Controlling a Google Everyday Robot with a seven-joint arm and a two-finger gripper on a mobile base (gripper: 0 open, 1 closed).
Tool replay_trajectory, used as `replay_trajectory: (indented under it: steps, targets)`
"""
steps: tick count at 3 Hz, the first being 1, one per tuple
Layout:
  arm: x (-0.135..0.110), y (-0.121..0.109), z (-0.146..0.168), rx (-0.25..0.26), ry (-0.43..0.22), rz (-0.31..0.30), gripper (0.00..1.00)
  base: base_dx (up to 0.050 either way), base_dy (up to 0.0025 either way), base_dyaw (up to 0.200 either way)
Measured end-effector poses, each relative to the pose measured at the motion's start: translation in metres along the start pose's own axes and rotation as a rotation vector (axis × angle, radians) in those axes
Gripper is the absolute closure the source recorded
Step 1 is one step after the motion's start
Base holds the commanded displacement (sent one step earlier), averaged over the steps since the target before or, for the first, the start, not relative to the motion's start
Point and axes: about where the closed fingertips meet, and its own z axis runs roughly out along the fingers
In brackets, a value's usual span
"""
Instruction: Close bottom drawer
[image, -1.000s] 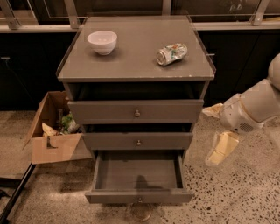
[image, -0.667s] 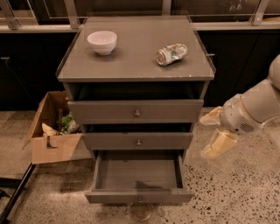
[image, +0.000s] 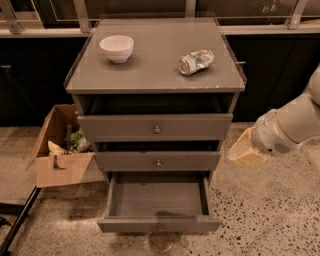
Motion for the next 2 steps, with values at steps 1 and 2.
replay_trajectory:
  steps: [1,2]
  targets:
    - [0.009,0.008,0.014,0.074,-0.043,0.021,1.0,0.0,0.0,0.0]
    - [0.017,0.006,0.028,0.169,-0.063,0.046,1.0,0.0,0.0,0.0]
